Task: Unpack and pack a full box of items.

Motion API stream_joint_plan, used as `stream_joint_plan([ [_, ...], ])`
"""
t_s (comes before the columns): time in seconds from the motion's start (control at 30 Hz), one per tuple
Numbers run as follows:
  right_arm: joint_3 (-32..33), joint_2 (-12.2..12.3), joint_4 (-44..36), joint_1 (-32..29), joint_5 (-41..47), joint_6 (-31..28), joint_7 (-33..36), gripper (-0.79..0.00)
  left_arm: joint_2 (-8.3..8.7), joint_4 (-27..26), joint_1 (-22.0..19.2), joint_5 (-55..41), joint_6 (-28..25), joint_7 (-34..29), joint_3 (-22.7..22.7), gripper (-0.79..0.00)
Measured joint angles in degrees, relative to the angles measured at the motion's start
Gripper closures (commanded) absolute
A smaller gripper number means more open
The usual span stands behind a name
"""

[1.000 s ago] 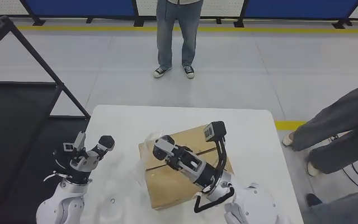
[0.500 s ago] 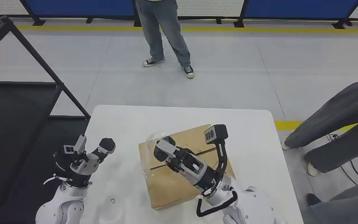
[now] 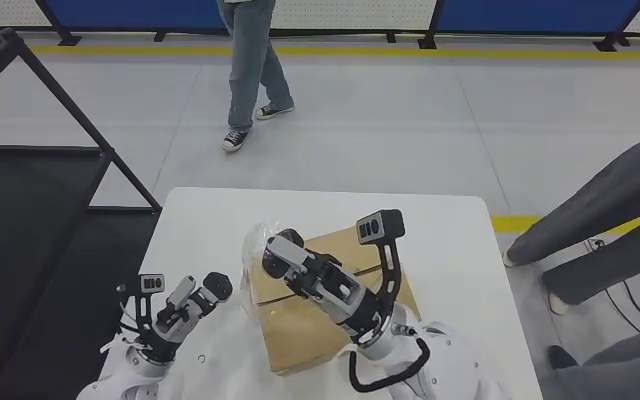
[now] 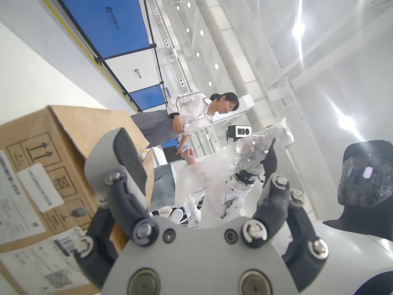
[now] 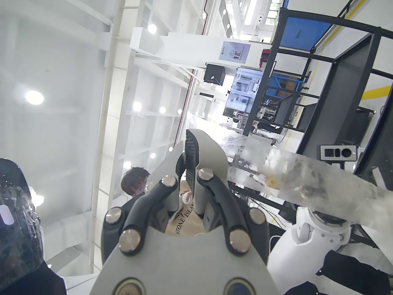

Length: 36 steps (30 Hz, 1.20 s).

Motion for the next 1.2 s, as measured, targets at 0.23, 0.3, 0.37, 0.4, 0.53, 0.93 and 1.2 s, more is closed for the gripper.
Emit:
stream_joint_plan([
  [0.23, -0.5, -0.6, 0.0, 0.7, 0.0, -1.5, -0.5, 0.0, 0.29, -1.2, 1.2, -0.7, 0.5, -4.5, 1.3, -0.714],
  [0.3, -0.6, -0.8, 0.1, 0.8, 0.1, -1.6, -0.5, 0.0, 0.35, -1.4, 1.4, -1.3, 0.6, -5.6, 1.6, -0.699],
  [0.37, -0.7, -0.9, 0.3, 1.0, 0.2, -1.7, -0.3, 0.0, 0.4, -1.5, 1.5, -1.5, 0.6, -5.9, 1.8, -0.628],
  [0.4, -0.7, -1.0, 0.3, 1.0, 0.3, -1.7, -0.2, 0.0, 0.41, -1.6, 1.4, -1.4, 0.6, -5.8, 1.9, -0.539],
  [0.53, -0.7, -1.3, 0.6, 1.4, 0.3, -1.7, -0.2, 0.0, 0.43, -1.4, 0.8, -1.1, 0.7, -5.1, 2.6, -0.317],
  [0.93, 0.4, -1.9, 0.8, 1.1, -1.0, -2.1, -1.3, 0.0, 0.72, -0.7, 0.5, -1.2, 0.5, -5.3, 2.8, -0.24],
  [1.2, 2.0, -2.1, 1.1, 0.1, -2.1, -2.1, -2.1, 0.0, 1.0, -0.3, 0.5, -1.2, 0.3, -5.6, 2.1, -0.145],
])
